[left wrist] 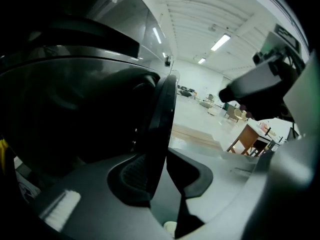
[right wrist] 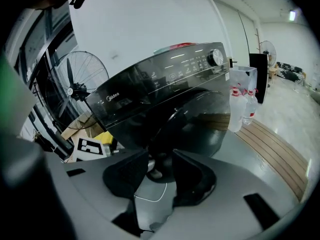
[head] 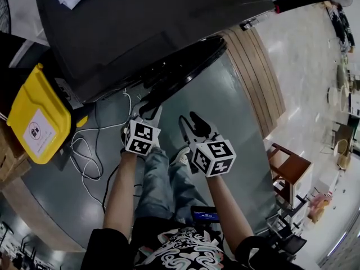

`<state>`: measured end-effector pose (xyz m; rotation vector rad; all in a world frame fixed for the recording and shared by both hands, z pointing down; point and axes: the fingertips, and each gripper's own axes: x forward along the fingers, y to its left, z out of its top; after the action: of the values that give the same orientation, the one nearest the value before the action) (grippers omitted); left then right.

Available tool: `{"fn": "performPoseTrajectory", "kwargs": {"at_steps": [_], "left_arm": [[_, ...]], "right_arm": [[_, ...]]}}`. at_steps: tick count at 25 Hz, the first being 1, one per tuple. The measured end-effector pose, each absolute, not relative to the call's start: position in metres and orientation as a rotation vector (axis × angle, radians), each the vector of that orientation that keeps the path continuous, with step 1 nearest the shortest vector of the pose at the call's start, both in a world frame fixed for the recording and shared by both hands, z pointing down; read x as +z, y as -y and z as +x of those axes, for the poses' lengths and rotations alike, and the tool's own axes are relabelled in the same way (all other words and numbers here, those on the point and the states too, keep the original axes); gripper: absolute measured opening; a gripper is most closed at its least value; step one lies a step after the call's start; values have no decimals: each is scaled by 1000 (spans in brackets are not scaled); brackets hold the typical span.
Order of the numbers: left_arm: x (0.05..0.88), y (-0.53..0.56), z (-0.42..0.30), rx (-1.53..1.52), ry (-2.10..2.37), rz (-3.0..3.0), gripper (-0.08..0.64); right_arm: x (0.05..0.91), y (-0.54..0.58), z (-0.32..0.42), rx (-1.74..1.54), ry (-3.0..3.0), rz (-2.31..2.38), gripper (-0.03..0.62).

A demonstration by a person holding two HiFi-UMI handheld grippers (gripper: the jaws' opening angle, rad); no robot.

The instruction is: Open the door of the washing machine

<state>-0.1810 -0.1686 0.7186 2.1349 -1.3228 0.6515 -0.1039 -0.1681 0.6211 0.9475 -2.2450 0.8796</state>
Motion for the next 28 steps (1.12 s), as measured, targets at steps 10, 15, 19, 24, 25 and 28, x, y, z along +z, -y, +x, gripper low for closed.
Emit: {"fn": "performPoseTrajectory", "kwargs": {"at_steps": [10, 15, 19, 24, 25, 28], "left_arm": [[707, 118, -83, 599, 1034, 2225, 178], [702, 111, -117, 549, 1151, 2166, 156], [706, 120, -142, 515, 1230, 2088, 141], [702, 135, -140, 470, 1245, 2049, 114], [701, 137, -139, 466, 1251, 2045, 114], [700, 141, -137, 456, 1262, 2039, 112]], "right_arm": [[653, 185, -68, 832, 2013, 1144, 194], [657, 179, -39, 792, 2014, 1117, 184], [658, 175, -12, 792, 1977, 1146, 167], [658, 174, 23, 818, 1932, 1207, 147], [659, 174, 30, 812, 1918, 1219, 144], [661, 174, 50, 782, 1883, 1246, 140]]}}
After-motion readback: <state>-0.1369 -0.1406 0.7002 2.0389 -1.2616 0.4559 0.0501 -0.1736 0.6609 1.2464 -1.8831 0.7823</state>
